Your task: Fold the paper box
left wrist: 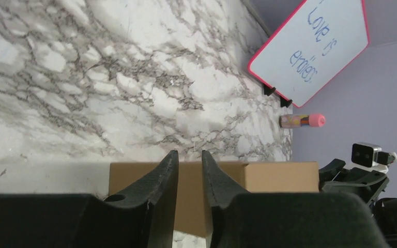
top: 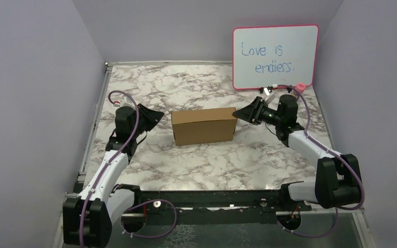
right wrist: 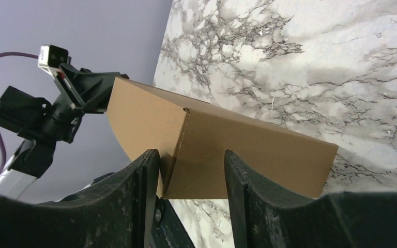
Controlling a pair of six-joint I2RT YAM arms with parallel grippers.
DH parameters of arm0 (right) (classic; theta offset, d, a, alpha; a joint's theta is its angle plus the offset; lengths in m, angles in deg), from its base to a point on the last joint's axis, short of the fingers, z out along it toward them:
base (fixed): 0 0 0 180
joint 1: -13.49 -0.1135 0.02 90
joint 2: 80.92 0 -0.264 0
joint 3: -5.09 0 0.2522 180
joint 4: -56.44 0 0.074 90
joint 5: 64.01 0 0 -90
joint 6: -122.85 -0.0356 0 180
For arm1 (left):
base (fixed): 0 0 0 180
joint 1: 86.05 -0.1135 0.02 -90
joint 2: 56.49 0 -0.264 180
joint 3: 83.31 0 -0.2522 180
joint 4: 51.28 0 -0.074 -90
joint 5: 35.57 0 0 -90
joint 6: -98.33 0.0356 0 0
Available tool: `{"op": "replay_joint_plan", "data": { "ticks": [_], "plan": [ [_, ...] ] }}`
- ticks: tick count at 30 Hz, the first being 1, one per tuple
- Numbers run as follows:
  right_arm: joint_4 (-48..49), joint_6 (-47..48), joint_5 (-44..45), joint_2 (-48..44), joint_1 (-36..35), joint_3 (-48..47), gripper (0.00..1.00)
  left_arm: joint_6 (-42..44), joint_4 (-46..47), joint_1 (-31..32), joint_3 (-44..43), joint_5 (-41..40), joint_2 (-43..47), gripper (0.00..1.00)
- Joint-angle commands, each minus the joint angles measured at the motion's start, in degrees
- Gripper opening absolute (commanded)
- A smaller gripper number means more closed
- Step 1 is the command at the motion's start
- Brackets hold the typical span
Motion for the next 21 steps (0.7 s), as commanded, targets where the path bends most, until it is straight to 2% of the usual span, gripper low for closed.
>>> {"op": "replay_joint_plan", "data": {
  "ticks": [1, 12, 21],
  "plan": [
    [-2.8, -0.2, -0.2, -2.2, 0.6, -2.0, 0.53, 4.0, -1.7, -0.2, -5.0, -0.4, 0.5, 0.26],
    [-2.6, -0.3, -0.8, -3.0, 1.5, -2.7, 0.53, 5.0, -1.1, -0.1, -5.7, 5.6, -0.1, 0.43],
    [-2.2, 1.5, -2.0, 0.1, 1.5, -0.8, 0.40, 3.1, 1.5, 1.1, -3.0, 11.2, -1.6, 0.50]
  ]
}}
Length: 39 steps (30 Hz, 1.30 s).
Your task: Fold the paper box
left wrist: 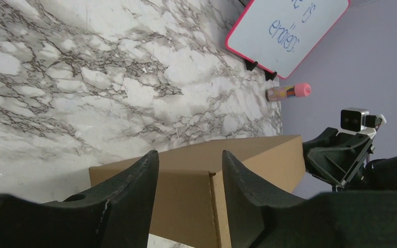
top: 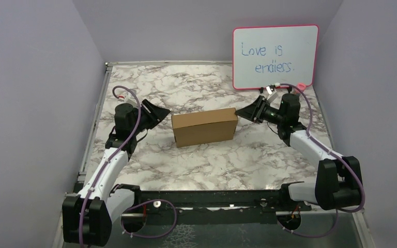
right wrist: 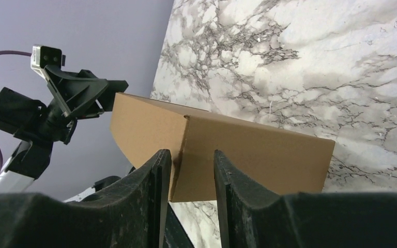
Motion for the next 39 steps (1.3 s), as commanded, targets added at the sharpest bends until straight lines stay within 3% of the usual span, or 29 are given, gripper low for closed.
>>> {"op": "replay_joint_plan", "data": {
  "ticks": [1, 10, 13, 18, 20, 26, 28, 39],
  "plan": [
    [-0.1, 1.6, -2.1, 2.1, 0.4, 0.6, 0.39, -0.9, 2.4, 0.8, 1.7, 5.2, -0.9, 0.50],
    [-4.3, 6.6, 0.2, 0.9, 0.4, 1.8, 0.35, -0.3, 2.2, 1.6, 4.2, 5.8, -0.5, 0.50],
    [-7.6, 10.5, 1.1, -0.9, 0.4, -0.5, 0.46, 3.8, -0.8, 1.5, 2.2, 4.9, -0.4, 0.50],
    [-15.0, 17.9, 3.4, -4.7, 0.4, -5.7, 0.66, 21.5, -14.0, 1.6, -7.9, -1.0, 2.1, 0.57],
    [-15.8, 18.9, 3.2, -5.9, 0.4, -6.4, 0.70, 27.4, -15.9, 1.5, -10.8, -0.8, 4.3, 0.63],
    [-15.5, 20.4, 1.1, -8.9, 0.4, -6.2, 0.84, 36.2, -20.5, 1.6, -17.6, 3.3, 4.1, 0.98],
    [-16.5, 20.7, 2.1, -10.6, 0.4, -6.1, 0.87, 37.0, -23.4, 2.1, -20.1, 3.0, 2.4, 0.99],
    [-23.5, 26.4, 9.1, -23.3, 0.4, -5.4, 0.92, 48.2, -27.2, 18.6, -24.9, 2.2, 0.6, 0.99]
  ]
}}
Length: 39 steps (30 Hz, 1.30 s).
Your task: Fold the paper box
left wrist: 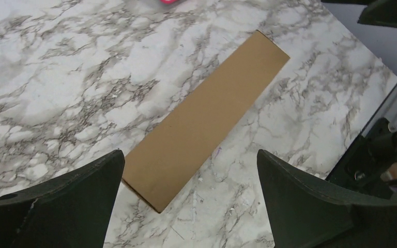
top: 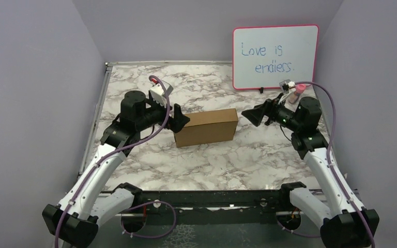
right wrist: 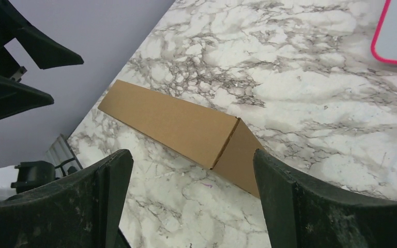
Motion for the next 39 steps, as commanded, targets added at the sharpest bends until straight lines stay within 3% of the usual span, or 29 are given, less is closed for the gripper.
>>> {"op": "replay_joint_plan", "data": {
  "ticks": [1, 5, 9, 18, 35, 37, 39],
  "plan": [
    [-5.0, 3.7, 4.6, -4.3, 0.3, -0.2, 0.92, 9.3, -4.3, 4.7, -5.1, 1.9, -3.1, 0.99],
    [-7.1, 4.7, 7.8, -7.5, 0.4, 0.3, 0.92, 11.9, -7.6, 8.8, -8.5, 1.8, -9.2, 0.99],
    [-7.4, 4.9, 10.1, -11.1, 0.4, 1.8, 0.92, 21.3, -6.8, 15.0, -7.5, -4.9, -10.0, 0.99],
    [-9.9, 5.6, 12.2, -14.5, 0.3, 0.3, 0.93, 35.0, -4.8, 16.5, -7.7, -4.7, -14.8, 0.99],
    [-9.0, 5.7, 10.8, -15.2, 0.4, 1.3, 0.93, 39.2, -7.2, 16.5, -15.1, -1.8, -30.3, 0.99],
    [-9.4, 5.8, 10.8, -15.5, 0.4, 1.2, 0.93, 38.8, -8.2, 16.5, -16.2, -0.8, -31.3, 0.95],
    [-9.6, 6.0, 10.7, -15.7, 0.4, 1.3, 0.93, 38.1, -9.1, 16.5, -16.8, -0.4, -31.3, 0.85]
  ]
}}
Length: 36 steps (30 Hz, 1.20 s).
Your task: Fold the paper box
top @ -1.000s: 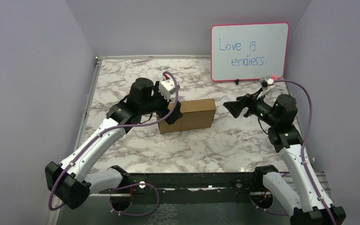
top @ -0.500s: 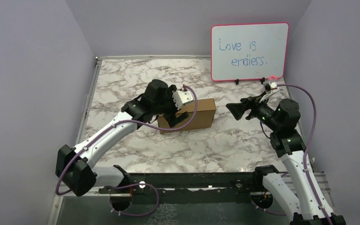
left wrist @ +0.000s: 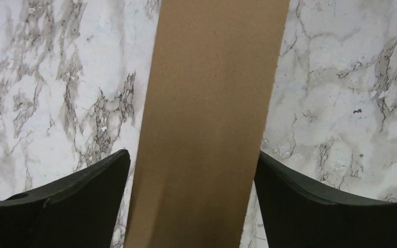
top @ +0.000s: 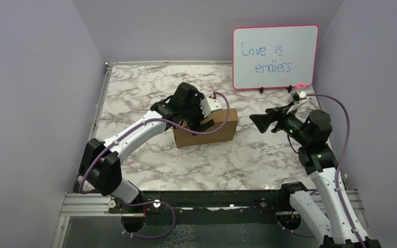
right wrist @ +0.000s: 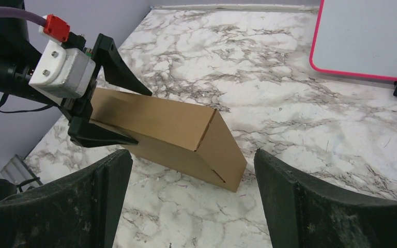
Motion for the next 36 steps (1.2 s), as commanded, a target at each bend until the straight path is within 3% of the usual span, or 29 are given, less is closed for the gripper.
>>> {"op": "replay_joint_plan", "data": {
  "ticks": [1, 7, 16, 21, 29, 36],
  "plan": [
    [-0.6, 1.0, 0.1, -1.3, 0.3, -0.1, 0.93, -0.2, -2.9, 0.1, -3.1, 2.9, 0.1, 0.80],
    [-0.4, 1.0, 0.0, -1.7, 0.4, 0.2, 0.93, 0.9, -3.0, 1.5, -2.2, -3.0, 2.2, 0.63],
    [-0.9, 0.9, 0.7, -2.5, 0.4, 0.6, 0.93, 6.1, 2.2, 6.1, -1.2, -15.9, 3.7, 0.49],
    [-2.5, 0.9, 3.7, -4.6, 0.4, 0.4, 0.93, 12.6, 11.9, 9.5, 2.4, -25.2, 2.8, 0.49],
    [-5.7, 1.3, 8.5, -10.6, 0.4, 0.9, 0.93, 21.6, 42.9, 11.5, 17.4, -33.8, 2.2, 0.52],
    [-6.0, 1.5, 10.1, -12.9, 0.4, 1.5, 0.93, 23.1, 50.3, 13.8, 23.7, -36.0, -0.7, 0.59]
  ]
}}
